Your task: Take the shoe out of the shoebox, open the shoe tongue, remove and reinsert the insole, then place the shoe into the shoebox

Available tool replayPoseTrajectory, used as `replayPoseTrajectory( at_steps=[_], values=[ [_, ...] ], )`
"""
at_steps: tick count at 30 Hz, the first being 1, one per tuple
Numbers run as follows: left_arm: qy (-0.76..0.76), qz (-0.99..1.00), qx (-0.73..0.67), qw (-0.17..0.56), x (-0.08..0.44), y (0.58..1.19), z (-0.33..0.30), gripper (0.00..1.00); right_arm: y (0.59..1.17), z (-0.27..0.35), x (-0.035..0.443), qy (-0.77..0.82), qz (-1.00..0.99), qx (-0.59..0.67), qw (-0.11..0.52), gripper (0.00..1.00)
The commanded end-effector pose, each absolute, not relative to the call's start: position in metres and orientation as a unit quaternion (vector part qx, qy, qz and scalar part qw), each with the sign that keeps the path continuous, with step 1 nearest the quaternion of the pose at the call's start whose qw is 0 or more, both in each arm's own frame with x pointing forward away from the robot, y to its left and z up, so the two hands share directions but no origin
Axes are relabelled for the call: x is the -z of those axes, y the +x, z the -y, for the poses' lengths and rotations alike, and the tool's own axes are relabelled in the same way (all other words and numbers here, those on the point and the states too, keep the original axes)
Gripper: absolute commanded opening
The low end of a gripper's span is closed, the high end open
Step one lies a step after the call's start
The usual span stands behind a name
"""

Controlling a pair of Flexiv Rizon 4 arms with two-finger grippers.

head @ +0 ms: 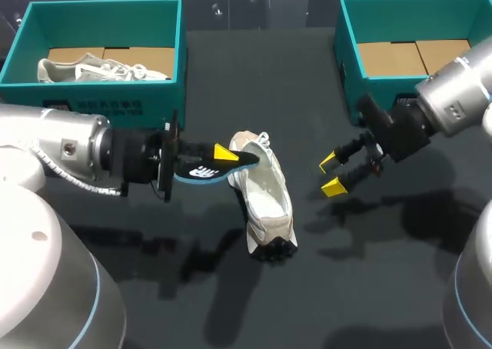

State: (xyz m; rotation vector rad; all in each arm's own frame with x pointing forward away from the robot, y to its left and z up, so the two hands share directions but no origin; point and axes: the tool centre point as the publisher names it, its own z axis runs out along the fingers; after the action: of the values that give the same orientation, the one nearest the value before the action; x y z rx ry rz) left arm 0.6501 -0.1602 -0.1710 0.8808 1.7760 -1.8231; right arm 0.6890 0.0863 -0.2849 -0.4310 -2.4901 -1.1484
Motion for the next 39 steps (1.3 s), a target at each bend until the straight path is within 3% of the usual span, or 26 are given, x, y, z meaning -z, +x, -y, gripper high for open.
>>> replayPoseTrajectory(
  at_steps=[1, 6, 16, 27, 39],
  values=[
    [0.321, -0.641, 0.661, 0.221, 0.172, 0.652, 0.159, 0.0, 0.695, -0.092, 0.28, -0.144, 0.897, 0.371, 0.19, 1.0],
    [0.312, -0.643, 0.667, 0.21, 0.178, 0.645, 0.165, 0.0, 0.695, -0.092, 0.28, -0.144, 0.897, 0.371, 0.19, 1.0],
    [0.246, -0.64, 0.711, 0.155, 0.187, 0.606, 0.179, 0.0, 0.692, -0.092, 0.322, -0.084, 0.917, 0.371, 0.122, 1.0],
    [0.246, -0.64, 0.711, 0.155, 0.187, 0.606, 0.179, 0.0, 0.691, -0.094, 0.324, -0.085, 0.921, 0.36, 0.119, 1.0],
    [0.213, -0.646, 0.719, 0.144, 0.21, 0.605, 0.201, 0.0, 0.686, -0.119, 0.347, 0.02, 0.948, 0.314, 0.043, 1.0]
  ],
)
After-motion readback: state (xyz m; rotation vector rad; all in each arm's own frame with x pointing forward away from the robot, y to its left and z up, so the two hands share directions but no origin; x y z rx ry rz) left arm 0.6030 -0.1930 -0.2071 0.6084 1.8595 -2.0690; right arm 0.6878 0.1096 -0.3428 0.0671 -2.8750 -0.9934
